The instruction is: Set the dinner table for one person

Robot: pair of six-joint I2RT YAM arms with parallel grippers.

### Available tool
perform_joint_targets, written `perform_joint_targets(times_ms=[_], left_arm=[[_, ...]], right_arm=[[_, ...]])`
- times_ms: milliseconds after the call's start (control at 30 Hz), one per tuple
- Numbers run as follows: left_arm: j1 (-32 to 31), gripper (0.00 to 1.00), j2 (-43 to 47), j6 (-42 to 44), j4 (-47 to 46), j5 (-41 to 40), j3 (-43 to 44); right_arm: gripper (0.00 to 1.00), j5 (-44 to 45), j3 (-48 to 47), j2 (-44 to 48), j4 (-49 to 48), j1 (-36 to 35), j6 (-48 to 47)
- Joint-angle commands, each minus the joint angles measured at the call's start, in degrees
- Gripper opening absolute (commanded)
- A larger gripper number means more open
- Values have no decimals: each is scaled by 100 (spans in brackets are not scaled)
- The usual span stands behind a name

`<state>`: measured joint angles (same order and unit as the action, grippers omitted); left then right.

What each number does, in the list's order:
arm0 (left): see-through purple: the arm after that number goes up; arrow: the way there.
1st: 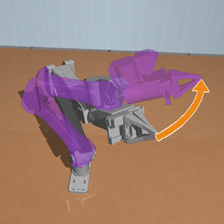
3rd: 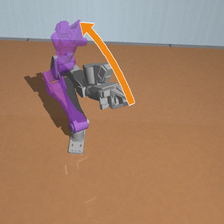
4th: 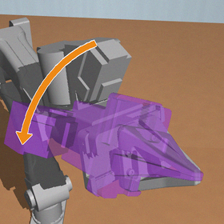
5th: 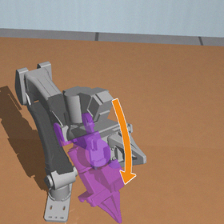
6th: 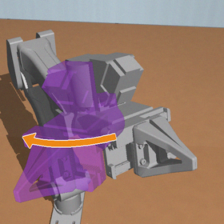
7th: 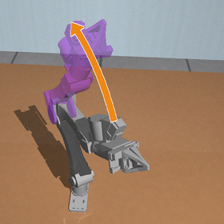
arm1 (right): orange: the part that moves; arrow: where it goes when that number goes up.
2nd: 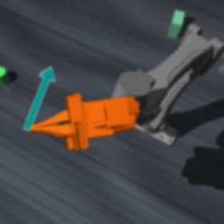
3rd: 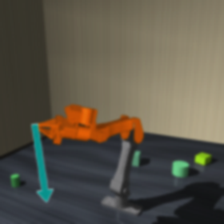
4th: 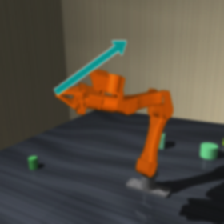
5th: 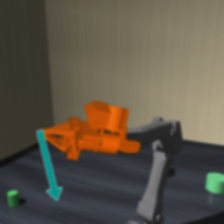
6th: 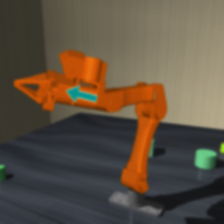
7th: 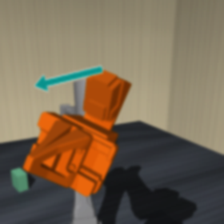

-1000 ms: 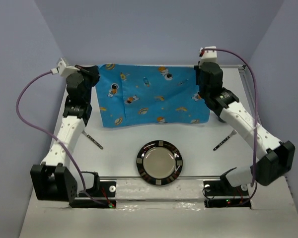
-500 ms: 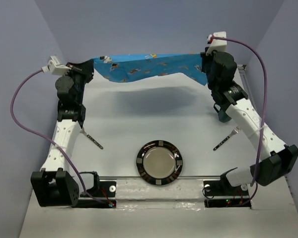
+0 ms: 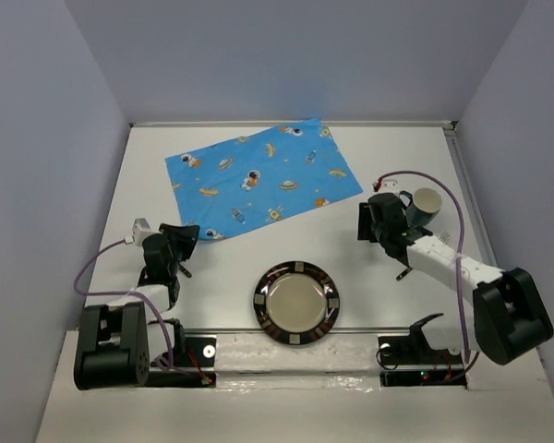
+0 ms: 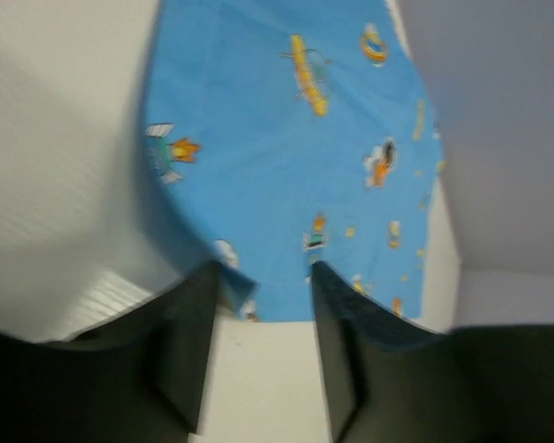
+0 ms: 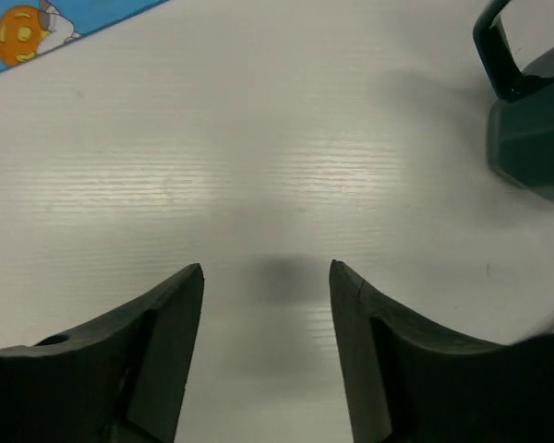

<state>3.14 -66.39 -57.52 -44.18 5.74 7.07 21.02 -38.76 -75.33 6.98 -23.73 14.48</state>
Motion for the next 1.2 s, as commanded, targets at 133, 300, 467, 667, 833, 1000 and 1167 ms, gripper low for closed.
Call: perform_joint_targets(times_ms=[133, 300, 467, 667, 833, 1000, 1167], left_arm=[[47, 90, 1819, 117, 146, -511, 13], [47, 91, 2104, 338, 858, -688, 435], [47, 90, 2156, 469, 1209, -284, 681], [3, 89, 2271, 584, 1439, 41, 638], [-76, 88, 2499, 531, 1430, 278, 690], [-190, 87, 2666, 557, 1456, 630, 840], [-278, 86, 2719, 724, 1667, 885, 1155]], right_arm=[[68, -773, -139, 1144, -83, 17, 688], [68, -1021, -1035, -61, -312, 17, 775], [68, -521, -2798, -2229, -171, 87, 1038], [79, -283, -4338, -4119, 364, 324, 1382], [68, -291, -4579, -4648, 515, 386, 1610], [47, -239, -4675, -4868, 532, 386, 1786], [8, -90, -4500, -4860, 541, 386, 1944]])
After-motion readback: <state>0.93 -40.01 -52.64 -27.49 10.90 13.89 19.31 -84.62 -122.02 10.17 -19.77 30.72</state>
